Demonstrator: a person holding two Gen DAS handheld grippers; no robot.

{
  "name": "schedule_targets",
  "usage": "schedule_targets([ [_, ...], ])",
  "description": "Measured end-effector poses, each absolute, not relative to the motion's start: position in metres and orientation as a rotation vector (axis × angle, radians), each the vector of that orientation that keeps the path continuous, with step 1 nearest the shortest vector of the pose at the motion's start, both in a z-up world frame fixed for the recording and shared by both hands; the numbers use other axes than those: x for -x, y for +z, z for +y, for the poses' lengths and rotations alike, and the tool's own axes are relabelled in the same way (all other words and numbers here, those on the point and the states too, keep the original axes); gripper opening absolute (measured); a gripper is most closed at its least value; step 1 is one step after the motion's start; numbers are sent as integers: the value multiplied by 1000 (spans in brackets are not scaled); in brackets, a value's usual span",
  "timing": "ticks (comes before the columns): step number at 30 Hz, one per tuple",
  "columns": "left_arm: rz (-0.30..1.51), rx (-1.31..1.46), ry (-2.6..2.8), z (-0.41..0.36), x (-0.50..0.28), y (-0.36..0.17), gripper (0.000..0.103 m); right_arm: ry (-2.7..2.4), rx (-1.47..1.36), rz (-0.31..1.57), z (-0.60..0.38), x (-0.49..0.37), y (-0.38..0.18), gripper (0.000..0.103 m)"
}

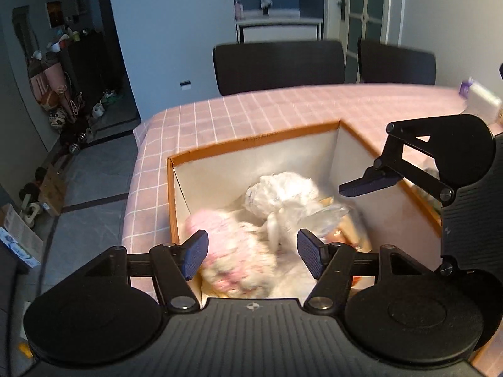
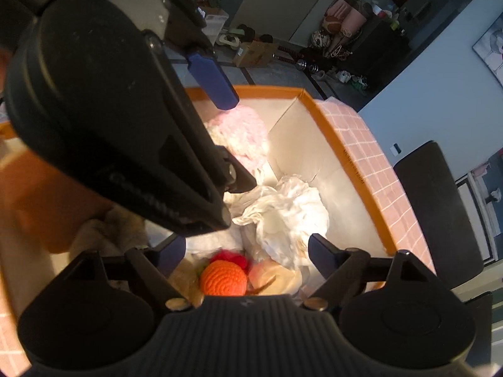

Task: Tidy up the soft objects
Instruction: 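Carry pouch and foil bundle into the orange box and open both tools, then withdraw both tools toward the white cloth bag and clear plastic bag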

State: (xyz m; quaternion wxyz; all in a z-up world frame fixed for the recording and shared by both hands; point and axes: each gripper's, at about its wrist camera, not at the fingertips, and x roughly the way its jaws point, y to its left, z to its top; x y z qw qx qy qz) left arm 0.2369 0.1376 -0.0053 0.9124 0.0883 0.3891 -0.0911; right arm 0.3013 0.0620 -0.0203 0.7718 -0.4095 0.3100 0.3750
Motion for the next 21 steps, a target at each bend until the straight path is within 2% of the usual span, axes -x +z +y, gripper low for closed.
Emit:
schedule_targets([
  [11, 638, -112, -171, 127, -183, 32, 76, 826, 749, 508, 6, -233, 31, 89],
  [21, 381, -30, -209, 86, -114, 46, 76, 744, 450, 371, -68, -176, 40, 90],
])
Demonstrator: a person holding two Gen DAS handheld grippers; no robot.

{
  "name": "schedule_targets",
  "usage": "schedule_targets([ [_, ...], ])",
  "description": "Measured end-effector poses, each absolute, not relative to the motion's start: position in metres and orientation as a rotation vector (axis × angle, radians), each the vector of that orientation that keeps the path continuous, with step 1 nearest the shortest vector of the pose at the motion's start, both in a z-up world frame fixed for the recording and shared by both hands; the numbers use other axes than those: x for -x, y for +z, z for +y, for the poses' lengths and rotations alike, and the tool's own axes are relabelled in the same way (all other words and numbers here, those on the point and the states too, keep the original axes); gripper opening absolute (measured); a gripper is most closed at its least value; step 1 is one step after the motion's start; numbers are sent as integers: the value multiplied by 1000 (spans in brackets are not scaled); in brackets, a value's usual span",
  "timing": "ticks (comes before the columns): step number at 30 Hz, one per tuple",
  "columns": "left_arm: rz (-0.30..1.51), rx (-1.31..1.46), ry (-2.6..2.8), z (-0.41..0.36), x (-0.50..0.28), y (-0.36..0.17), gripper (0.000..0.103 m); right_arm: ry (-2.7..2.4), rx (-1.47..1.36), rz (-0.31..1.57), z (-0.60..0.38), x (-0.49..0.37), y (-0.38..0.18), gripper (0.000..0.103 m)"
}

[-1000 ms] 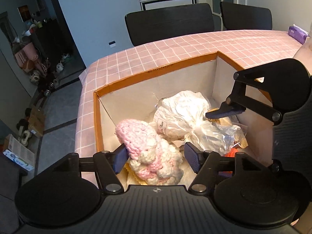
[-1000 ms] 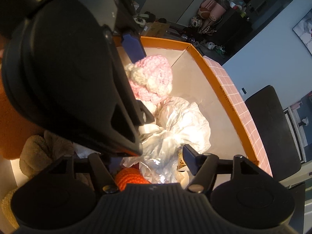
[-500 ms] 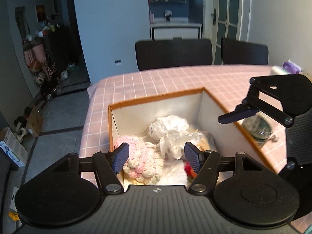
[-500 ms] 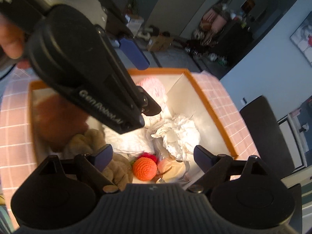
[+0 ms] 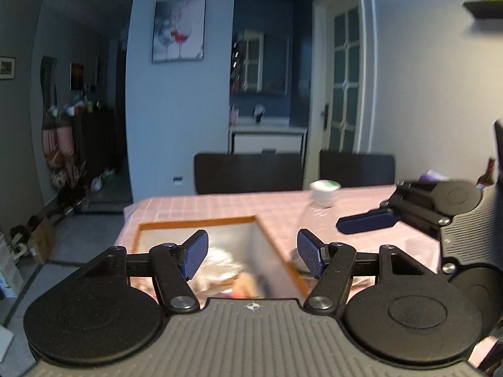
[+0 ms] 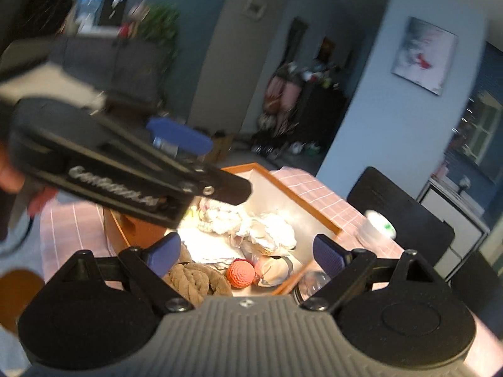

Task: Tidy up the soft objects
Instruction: 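Withdraw both tools toward the white cloth bag and clear plastic bag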

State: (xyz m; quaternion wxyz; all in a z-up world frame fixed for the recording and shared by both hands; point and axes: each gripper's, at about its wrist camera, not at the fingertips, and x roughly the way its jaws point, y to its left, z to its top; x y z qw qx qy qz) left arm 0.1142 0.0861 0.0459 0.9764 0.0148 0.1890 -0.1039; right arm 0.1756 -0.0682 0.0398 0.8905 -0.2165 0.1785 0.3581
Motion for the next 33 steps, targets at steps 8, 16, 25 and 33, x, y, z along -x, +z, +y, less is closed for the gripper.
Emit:
schedule_targets([
  [8, 260, 10, -251, 44, -78, 35, 76, 578, 313, 320, -130, -141, 19, 90],
  [16, 259, 49, -306, 3, -63, 11, 76, 387, 199, 354, -195, -120, -7, 90],
  [25, 349, -32, -388, -49, -81, -21, 74, 200, 58, 451, -258, -134, -48, 90],
  [33, 430, -95, -393, -79, -99, -49, 71, 164, 19, 509, -280, -155, -78, 90],
])
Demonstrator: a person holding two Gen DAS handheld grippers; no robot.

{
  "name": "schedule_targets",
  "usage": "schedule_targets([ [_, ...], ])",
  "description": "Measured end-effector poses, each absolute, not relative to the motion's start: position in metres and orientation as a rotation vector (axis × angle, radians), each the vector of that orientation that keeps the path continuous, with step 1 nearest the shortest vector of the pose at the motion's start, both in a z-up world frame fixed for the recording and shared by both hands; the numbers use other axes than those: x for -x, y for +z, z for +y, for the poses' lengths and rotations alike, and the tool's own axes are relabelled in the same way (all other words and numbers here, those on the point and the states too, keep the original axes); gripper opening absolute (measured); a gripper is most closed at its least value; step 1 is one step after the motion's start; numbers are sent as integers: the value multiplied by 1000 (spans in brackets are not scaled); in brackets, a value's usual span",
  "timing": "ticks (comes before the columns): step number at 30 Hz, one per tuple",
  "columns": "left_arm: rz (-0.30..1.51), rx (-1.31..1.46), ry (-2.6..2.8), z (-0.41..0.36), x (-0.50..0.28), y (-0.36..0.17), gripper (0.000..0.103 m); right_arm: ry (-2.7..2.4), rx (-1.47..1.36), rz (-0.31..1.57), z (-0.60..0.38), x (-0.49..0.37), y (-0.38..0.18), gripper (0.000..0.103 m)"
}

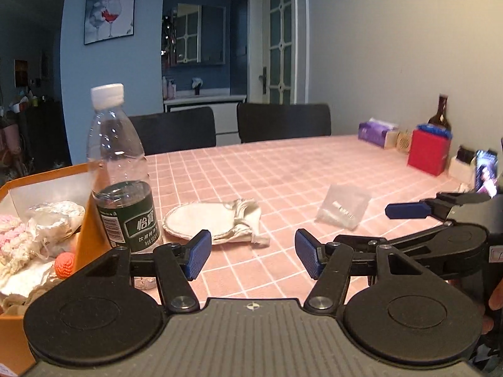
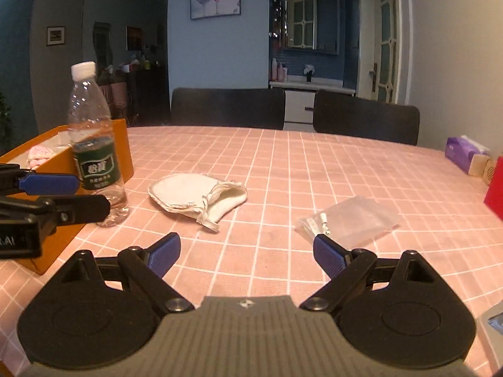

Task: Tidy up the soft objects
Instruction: 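Withdraw both tools toward the white cloth bag and clear plastic bag, then grasp the white cloth bag with the left tool while the right tool grasps the clear plastic bag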

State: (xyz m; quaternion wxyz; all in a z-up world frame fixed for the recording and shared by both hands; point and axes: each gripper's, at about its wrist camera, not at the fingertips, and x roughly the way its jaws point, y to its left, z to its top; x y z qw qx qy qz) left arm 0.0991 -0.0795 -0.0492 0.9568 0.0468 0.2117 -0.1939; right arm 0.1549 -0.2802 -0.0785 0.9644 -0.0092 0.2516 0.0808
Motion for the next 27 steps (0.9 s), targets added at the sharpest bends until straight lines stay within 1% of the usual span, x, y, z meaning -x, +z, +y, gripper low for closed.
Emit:
schedule_targets([
  [7, 486, -164, -366, -98, -122, -59, 70, 61, 39, 540, -291, -194, -86, 90],
  [8, 494, -171, -367, -101, -127, -60, 71, 37, 41, 546, -295, -200, -87, 92],
  [9, 500, -176, -369, -106, -132, -62, 74, 10, 44, 560, -299, -207, -89, 97],
  [10, 504, -178, -372, -110, -138, -63, 75, -17, 47, 577, -302, -215, -91, 98],
  [11, 512, -177, -373, -114, -144, -65, 76, -36, 48, 586, -306, -222, -92, 98],
  [13, 521, -171, -373, -121, -156, -70, 81, -51, 48, 603, -312, -233, -96, 98],
  [15, 529, -171, -373, -129, -167, -76, 84, -52, 51, 623, -317, -242, -101, 98],
  [22, 587, -202, -347, -148, -209, -103, 86, -52, 23, 679, -328, -266, -115, 98],
  [27, 623, -206, -328, -151, -232, -113, 85, -41, -15, 703, -332, -277, -121, 98],
])
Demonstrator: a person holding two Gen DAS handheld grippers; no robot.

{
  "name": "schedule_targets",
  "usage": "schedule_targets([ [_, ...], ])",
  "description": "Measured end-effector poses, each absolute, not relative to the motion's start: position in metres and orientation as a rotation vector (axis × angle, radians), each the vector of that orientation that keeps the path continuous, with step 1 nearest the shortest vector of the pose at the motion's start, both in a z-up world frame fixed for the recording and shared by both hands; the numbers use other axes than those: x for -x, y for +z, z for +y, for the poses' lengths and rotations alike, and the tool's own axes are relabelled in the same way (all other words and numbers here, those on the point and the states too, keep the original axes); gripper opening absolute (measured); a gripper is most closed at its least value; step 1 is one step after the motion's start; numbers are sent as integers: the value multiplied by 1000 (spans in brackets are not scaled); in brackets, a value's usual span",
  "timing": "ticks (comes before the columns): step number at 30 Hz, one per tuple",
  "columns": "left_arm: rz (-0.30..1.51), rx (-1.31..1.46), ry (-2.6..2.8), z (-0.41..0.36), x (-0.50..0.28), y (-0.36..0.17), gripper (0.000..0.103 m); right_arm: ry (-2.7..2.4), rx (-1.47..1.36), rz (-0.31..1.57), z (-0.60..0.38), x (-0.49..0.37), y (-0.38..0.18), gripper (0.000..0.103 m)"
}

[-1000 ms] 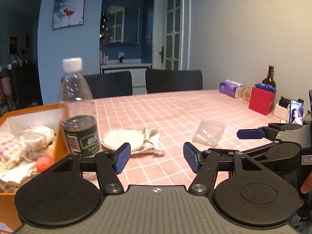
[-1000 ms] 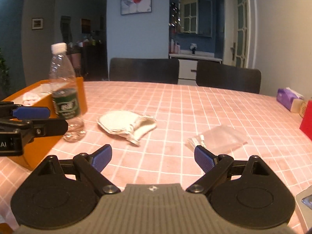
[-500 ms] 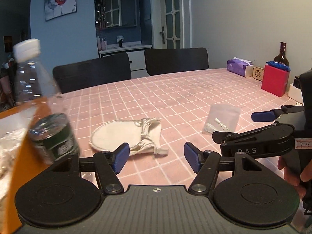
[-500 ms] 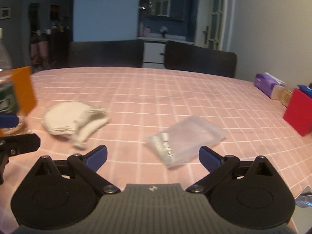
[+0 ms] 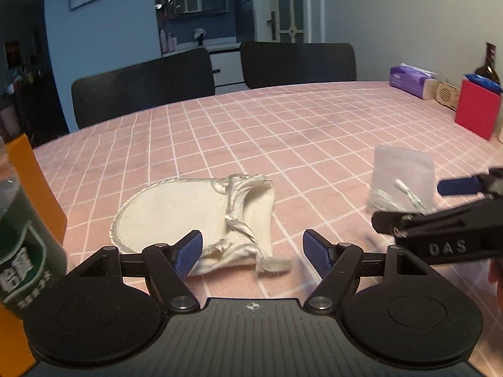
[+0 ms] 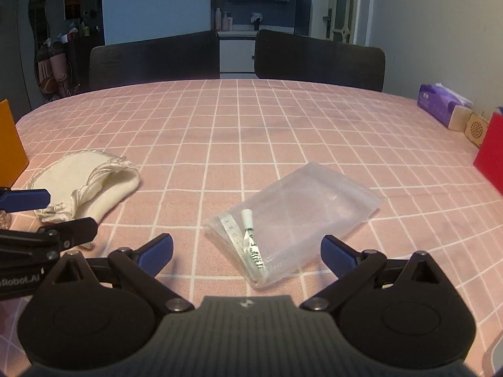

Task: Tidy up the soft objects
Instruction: 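Grasp the white cloth bag with the left tool while the right tool grasps the clear plastic bag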

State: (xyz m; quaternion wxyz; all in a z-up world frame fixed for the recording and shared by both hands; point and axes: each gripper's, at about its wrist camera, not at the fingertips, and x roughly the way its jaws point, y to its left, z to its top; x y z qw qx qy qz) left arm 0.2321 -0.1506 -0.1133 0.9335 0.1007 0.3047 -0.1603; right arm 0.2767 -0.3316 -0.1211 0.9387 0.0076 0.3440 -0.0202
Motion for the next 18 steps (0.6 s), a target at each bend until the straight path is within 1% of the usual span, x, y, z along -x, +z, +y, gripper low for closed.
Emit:
schedule_targets([
  [2, 639, -181, -321, -149, -240, -115, 85, -29, -29, 706, -332, -279, -123, 97],
  [4, 648, -171, -327, -148, -246, -117, 82, -26, -24, 715, -332, -282, -127, 92],
  [5, 655, -176, -326, -148, -249, -118, 81, -25, -19, 725, -331, -283, -130, 86],
  [10, 685, -188, -321, -149, -260, -126, 78, -18, -3, 709, -329, -282, -135, 83],
  [11, 688, -188, -318, -148, -261, -127, 78, -14, -2, 704, -329, -281, -135, 79],
  [12, 685, -193, -316, -148, -262, -128, 75, -10, 1, 699, -328, -281, -135, 74],
  [13, 681, -196, -313, -148, -262, -128, 70, -5, 5, 693, -327, -280, -135, 71],
  [14, 681, -194, -314, -148, -262, -128, 67, 5, 10, 687, -325, -279, -134, 64],
  [15, 681, -194, -312, -147, -263, -128, 61, 13, 16, 682, -324, -278, -134, 55],
  [16, 678, -195, -311, -147, -263, -128, 58, 22, 22, 677, -322, -277, -133, 50],
  [17, 676, -192, -308, -147, -263, -127, 56, 35, 30, 673, -320, -277, -133, 40],
  [18, 675, -189, -303, -146, -264, -127, 52, 46, 42, 668, -318, -276, -133, 30],
])
